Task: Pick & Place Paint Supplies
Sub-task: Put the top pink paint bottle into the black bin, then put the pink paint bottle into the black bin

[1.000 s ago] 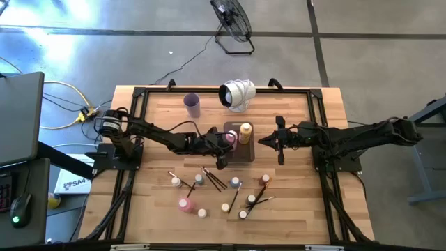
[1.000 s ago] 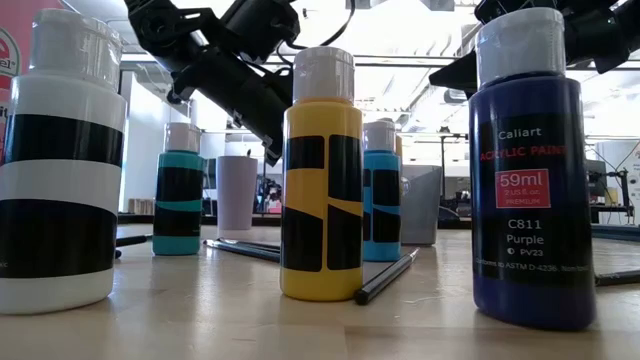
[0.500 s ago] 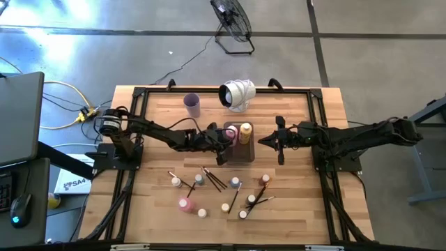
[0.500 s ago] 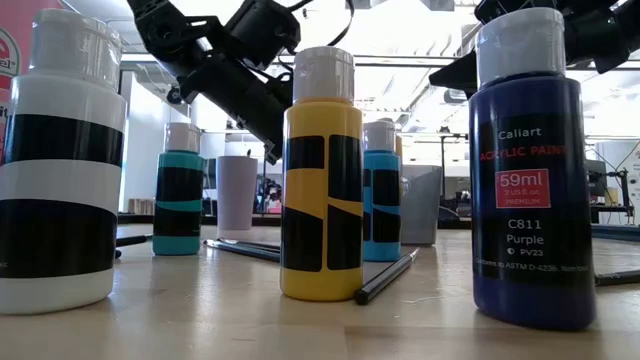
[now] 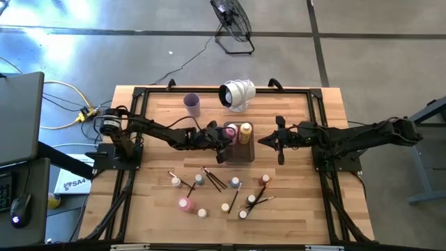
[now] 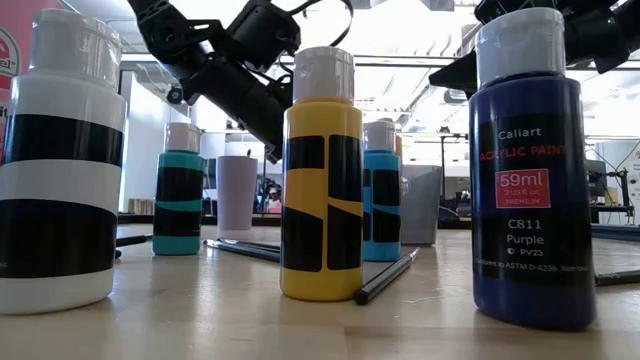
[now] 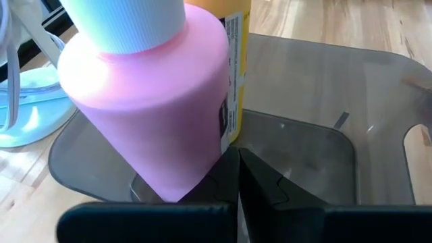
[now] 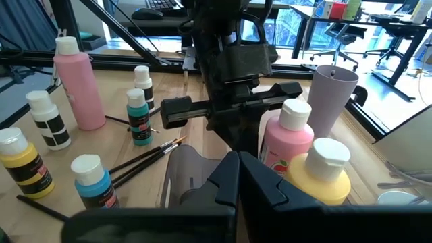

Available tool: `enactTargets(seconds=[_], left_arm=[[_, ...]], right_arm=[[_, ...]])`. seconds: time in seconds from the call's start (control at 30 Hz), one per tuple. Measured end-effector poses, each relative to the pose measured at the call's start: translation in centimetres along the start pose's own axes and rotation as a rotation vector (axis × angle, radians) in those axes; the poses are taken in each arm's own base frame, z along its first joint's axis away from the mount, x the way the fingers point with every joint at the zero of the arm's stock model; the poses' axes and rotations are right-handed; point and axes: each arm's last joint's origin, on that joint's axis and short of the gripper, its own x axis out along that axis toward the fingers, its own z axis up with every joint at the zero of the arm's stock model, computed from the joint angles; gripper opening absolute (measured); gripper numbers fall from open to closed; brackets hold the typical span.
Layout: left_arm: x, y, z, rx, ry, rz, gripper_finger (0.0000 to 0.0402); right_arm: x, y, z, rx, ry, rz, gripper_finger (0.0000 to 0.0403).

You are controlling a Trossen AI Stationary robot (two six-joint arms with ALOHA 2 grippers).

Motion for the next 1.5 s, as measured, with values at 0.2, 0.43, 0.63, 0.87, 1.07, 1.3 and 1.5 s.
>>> enactTargets(seconds=[0.2, 0.43, 0.63, 0.87, 1.07, 1.3, 1.5], left_arm=[[0.0, 0.0, 0.1, -0.001, -0.005, 0.000, 0.0005], [0.0, 0.0, 0.1, 0.005, -0.011, 0.013, 0.0005], [0.0, 0.1, 0.1, 0.005, -0.013, 0.024, 0.0005], [0.0, 0.0, 0.1, 0.004, -0.014, 0.002, 0.0005], [0.0, -0.4, 0.7, -0.015, -0.062, -0.094, 0.0005], [-0.2, -1.1, 0.6, -0.016, -0.062, -0.142, 0.0005], [-0.6, -1.9, 0.7, -0.002, -0.060, -0.182, 0.0005]], right_arm=[[0.0, 0.0, 0.0, 0.000, 0.000, -0.002, 0.0002], [0.0, 0.0, 0.0, 0.000, 0.000, -0.002, 0.0002], [0.0, 0.0, 0.0, 0.001, 0.000, -0.002, 0.0002], [0.0, 0.0, 0.0, 0.001, 0.000, -0.002, 0.0002], [0.0, 0.0, 0.0, 0.001, 0.000, 0.001, 0.0002], [0.0, 0.1, 0.0, 0.003, -0.001, 0.025, 0.0002], [0.0, 0.1, 0.0, 0.005, -0.001, 0.025, 0.0002]])
